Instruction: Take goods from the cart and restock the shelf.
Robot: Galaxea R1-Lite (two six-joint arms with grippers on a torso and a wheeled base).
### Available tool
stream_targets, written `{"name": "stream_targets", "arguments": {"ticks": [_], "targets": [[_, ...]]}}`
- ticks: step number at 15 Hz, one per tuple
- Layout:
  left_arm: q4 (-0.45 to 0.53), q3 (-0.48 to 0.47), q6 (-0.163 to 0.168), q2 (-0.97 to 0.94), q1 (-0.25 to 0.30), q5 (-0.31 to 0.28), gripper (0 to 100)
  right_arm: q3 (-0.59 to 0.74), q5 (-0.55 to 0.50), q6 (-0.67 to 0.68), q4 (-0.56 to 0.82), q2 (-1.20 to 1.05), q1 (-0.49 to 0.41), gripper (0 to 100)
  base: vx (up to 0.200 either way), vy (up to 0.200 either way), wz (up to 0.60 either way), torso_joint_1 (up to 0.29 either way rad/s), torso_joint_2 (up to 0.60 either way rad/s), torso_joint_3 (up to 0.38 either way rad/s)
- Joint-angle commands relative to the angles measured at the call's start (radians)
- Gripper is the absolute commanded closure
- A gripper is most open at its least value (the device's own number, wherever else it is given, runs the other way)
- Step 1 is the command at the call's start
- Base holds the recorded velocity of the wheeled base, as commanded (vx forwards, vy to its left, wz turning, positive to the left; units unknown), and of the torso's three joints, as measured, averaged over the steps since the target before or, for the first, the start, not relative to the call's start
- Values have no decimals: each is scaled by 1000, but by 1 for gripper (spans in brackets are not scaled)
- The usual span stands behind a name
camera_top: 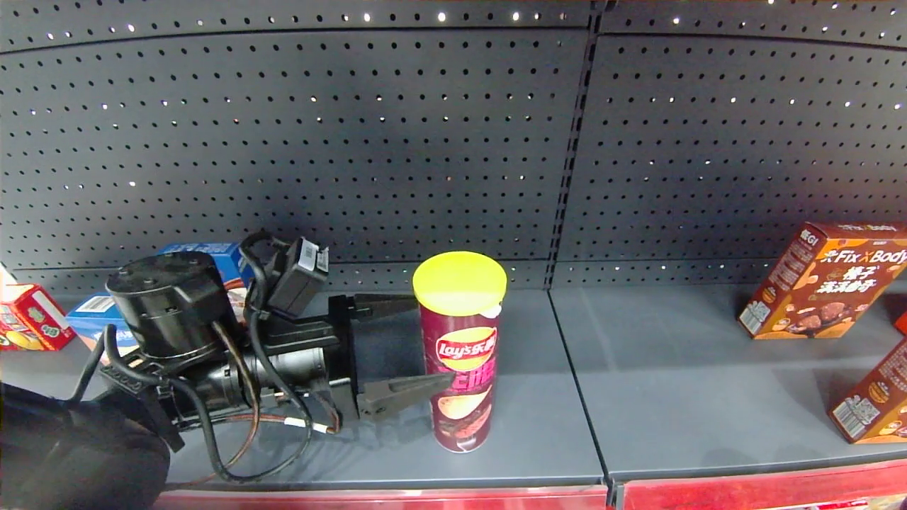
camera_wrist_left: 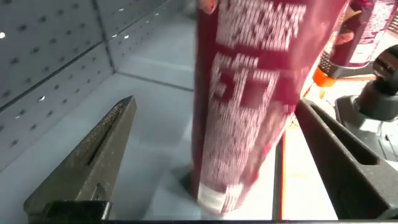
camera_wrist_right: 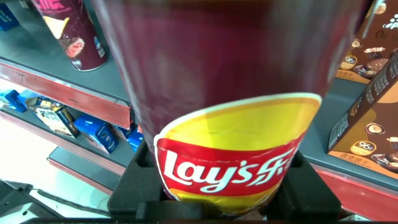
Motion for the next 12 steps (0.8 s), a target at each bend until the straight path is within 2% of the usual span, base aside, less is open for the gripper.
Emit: {"name": "stream_targets", "arguments": {"ticks": [1, 10, 11, 12], "targets": [[-4, 55, -1, -58, 13, 0, 0, 2, 0, -1, -1, -1, 1, 100, 0, 0, 0, 0, 0, 0], [-2, 165, -11, -216, 16, 3, 0, 6, 0, 1, -1, -1, -2, 100, 0, 0, 0, 0, 0, 0], [-2, 185, -13, -242, 24, 9, 0, 6, 0, 1, -1, -1, -4, 100, 0, 0, 0, 0, 0, 0], [1, 216, -13, -281, 62, 17, 0, 7, 0, 1, -1, -1, -5, 100, 0, 0, 0, 0, 0, 0]]}}
